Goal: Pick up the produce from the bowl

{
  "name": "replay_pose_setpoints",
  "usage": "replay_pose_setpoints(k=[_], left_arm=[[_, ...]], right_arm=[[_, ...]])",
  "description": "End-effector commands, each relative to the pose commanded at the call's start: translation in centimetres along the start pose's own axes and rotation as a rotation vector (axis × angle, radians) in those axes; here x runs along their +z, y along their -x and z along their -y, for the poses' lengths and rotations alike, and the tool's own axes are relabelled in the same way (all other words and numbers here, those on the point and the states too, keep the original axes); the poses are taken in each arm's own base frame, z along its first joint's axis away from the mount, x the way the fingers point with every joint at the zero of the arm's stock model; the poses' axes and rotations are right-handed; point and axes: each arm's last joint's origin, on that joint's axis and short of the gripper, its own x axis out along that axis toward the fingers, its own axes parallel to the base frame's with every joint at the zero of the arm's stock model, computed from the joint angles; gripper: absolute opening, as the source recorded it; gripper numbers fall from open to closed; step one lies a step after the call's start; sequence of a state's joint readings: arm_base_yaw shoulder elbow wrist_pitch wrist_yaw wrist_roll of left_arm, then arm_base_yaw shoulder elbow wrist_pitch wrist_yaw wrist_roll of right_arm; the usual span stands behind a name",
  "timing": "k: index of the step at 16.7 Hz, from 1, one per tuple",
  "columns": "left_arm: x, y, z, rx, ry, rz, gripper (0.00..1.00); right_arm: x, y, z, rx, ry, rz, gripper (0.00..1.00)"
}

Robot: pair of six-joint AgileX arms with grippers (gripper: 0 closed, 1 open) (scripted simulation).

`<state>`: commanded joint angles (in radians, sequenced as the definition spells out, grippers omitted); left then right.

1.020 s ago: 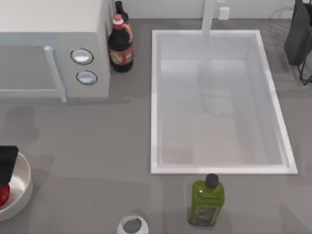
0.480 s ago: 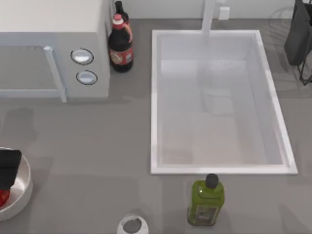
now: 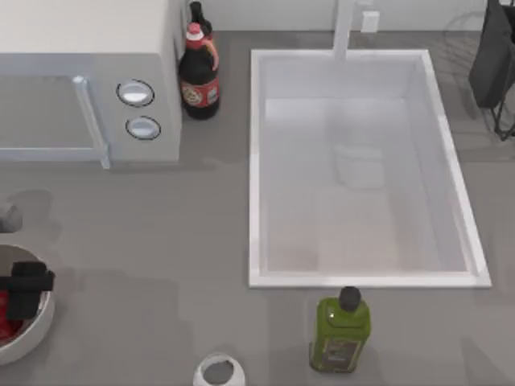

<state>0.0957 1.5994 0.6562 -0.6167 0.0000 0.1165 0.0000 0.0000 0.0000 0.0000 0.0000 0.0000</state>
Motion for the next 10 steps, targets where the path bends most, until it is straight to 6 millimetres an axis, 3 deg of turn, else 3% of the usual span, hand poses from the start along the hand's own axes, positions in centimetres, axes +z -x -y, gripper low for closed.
replay_pose_setpoints(k=[6, 10], left_arm=[[-0.29, -0.83, 0.02, -0.001, 0.000, -0.011, 1.00], [-0.29, -0.83, 0.02, -0.001, 0.000, -0.011, 0.70]], right_arm=[[0.00, 0.00, 0.00, 0.000, 0.000, 0.000, 1.00], [0.00, 0.00, 0.00, 0.000, 0.000, 0.000, 1.00]])
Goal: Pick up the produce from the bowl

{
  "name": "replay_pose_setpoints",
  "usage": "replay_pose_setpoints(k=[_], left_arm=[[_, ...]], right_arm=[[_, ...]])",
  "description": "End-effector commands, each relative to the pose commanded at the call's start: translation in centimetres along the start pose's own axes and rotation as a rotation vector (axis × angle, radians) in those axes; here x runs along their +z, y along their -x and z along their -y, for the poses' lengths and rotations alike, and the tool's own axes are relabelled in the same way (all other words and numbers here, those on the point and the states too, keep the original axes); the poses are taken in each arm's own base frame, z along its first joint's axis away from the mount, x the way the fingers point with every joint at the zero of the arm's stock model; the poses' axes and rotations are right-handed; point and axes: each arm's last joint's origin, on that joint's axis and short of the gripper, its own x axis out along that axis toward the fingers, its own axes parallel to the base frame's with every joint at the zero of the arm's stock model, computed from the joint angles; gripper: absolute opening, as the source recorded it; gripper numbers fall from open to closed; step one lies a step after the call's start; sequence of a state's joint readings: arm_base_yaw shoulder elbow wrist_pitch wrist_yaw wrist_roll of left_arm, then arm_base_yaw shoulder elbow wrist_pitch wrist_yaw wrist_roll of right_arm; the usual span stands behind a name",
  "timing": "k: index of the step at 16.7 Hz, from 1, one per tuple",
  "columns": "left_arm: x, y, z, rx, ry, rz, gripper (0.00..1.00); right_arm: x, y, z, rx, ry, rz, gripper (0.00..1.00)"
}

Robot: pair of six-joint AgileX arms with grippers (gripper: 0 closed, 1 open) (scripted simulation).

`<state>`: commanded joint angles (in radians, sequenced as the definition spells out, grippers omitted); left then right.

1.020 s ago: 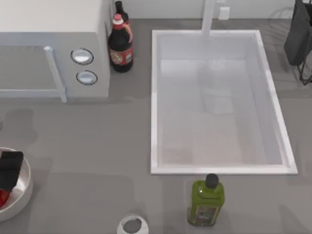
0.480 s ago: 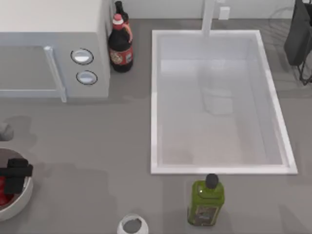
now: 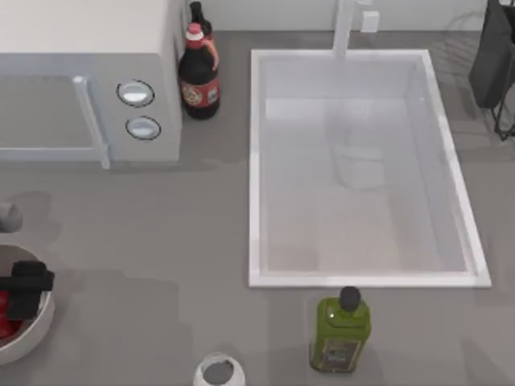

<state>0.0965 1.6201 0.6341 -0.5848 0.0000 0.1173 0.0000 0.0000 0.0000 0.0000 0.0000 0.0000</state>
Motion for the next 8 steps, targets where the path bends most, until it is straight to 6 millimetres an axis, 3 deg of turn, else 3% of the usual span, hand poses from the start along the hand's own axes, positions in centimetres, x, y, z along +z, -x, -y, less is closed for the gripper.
replay_pose_setpoints(k=[8], left_arm=[[0.00, 0.00, 0.00, 0.000, 0.000, 0.000, 0.10]], right_arm=[[0.00, 0.00, 0.00, 0.000, 0.000, 0.000, 1.00]])
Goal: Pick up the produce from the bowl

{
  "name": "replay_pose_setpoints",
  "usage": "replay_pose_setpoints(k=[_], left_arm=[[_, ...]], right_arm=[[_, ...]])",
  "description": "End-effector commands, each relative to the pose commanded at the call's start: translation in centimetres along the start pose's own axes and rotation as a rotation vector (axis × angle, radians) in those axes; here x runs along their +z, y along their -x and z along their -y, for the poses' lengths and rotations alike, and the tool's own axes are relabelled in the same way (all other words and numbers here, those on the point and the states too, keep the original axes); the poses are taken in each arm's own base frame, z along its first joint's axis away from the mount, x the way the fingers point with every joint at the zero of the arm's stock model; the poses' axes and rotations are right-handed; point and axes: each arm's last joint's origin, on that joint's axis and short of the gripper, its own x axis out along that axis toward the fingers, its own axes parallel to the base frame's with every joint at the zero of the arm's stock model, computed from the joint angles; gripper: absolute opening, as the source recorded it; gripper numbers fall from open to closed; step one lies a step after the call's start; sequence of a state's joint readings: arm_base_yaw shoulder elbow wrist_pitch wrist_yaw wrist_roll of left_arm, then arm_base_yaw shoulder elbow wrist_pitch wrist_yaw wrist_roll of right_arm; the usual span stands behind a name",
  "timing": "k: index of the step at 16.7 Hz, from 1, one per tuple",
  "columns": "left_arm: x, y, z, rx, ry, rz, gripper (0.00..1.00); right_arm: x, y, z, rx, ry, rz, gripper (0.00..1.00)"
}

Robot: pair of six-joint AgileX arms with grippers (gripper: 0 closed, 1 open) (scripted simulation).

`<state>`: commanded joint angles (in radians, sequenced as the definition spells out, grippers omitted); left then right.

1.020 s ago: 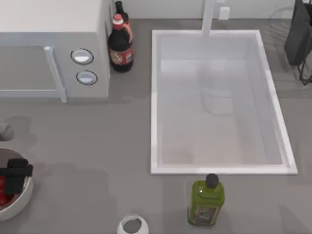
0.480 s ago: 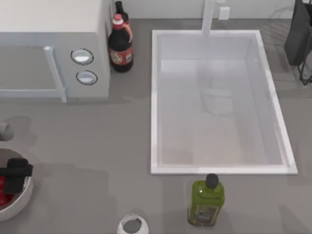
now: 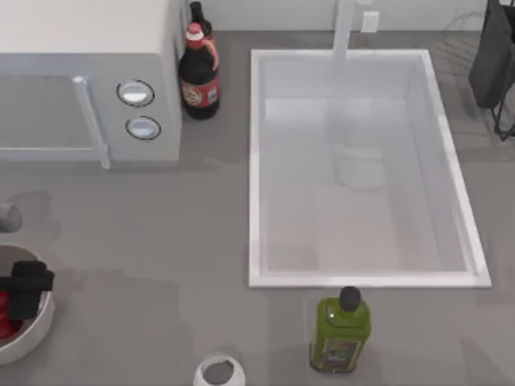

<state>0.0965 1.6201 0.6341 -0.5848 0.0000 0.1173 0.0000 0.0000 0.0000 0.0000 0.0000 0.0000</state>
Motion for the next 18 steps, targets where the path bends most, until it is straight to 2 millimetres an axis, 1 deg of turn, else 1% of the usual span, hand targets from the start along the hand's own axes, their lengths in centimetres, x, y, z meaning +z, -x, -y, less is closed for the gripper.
replay_pose_setpoints(k=[1, 2, 9, 10, 12, 14, 16, 18], left_arm=[[0.0, 0.0, 0.0, 0.000, 0.000, 0.000, 0.02], [0.0, 0.0, 0.0, 0.000, 0.000, 0.000, 0.00], [0.0, 0.0, 0.0, 0.000, 0.000, 0.000, 0.00], [1.2, 2.9, 0.1, 0.002, -0.002, 0.107, 0.00], [1.4, 3.2, 0.0, 0.002, -0.002, 0.105, 0.00], [2.1, 4.2, 0.0, 0.001, -0.002, 0.098, 0.00], [3.2, 6.3, -0.2, 0.001, -0.003, 0.092, 0.00], [4.4, 9.5, -0.3, 0.000, -0.003, 0.089, 0.00]], right_arm=[[0.0, 0.0, 0.0, 0.000, 0.000, 0.000, 1.00], [0.0, 0.0, 0.0, 0.000, 0.000, 0.000, 1.00], [0.0, 0.0, 0.0, 0.000, 0.000, 0.000, 1.00], [0.0, 0.0, 0.0, 0.000, 0.000, 0.000, 1.00], [0.0, 0.0, 0.0, 0.000, 0.000, 0.000, 1.00], [0.0, 0.0, 0.0, 0.000, 0.000, 0.000, 1.00], [0.0, 0.0, 0.0, 0.000, 0.000, 0.000, 1.00], [0.0, 0.0, 0.0, 0.000, 0.000, 0.000, 1.00]])
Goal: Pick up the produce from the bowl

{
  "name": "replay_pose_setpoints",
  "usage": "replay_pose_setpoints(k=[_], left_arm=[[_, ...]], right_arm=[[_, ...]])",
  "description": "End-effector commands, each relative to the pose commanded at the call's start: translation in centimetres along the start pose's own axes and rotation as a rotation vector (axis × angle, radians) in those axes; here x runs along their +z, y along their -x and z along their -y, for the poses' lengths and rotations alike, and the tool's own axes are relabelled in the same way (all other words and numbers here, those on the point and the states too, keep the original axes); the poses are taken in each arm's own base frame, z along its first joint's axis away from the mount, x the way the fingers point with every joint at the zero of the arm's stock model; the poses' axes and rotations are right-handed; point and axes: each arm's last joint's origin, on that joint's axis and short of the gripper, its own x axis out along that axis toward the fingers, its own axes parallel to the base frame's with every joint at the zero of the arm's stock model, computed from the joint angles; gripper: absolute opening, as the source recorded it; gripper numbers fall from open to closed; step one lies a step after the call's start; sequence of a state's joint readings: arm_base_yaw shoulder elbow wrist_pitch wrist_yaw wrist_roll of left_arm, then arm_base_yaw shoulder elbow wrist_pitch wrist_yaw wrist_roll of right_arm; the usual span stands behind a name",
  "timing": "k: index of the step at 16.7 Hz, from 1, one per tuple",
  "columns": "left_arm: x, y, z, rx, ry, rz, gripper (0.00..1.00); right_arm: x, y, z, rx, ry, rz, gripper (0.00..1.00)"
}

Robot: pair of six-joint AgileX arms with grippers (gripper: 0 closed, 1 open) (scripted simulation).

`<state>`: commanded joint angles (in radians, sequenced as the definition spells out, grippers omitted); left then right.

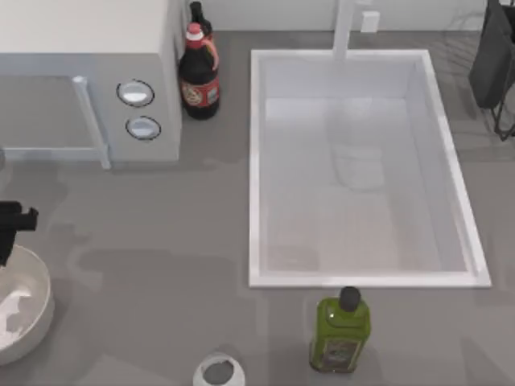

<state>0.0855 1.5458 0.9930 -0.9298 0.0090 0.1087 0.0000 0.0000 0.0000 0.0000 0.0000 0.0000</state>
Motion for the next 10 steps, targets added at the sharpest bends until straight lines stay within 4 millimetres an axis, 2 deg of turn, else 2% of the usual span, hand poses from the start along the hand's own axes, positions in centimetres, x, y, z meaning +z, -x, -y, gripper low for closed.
replay_pose_setpoints(k=[3, 6, 8, 10], left_arm=[[1.2, 6.1, -0.1, -0.002, 0.000, -0.020, 0.00], [0.7, 12.3, 0.0, -0.002, 0.000, -0.021, 0.00], [-0.2, 15.6, 0.2, 0.000, 0.000, -0.006, 0.00], [-1.1, 17.7, 0.3, 0.001, 0.000, 0.010, 0.00]], right_arm=[[0.0, 0.0, 0.0, 0.000, 0.000, 0.000, 1.00], [0.0, 0.0, 0.0, 0.000, 0.000, 0.000, 1.00], [0.0, 0.0, 0.0, 0.000, 0.000, 0.000, 1.00], [0.0, 0.0, 0.0, 0.000, 0.000, 0.000, 1.00]])
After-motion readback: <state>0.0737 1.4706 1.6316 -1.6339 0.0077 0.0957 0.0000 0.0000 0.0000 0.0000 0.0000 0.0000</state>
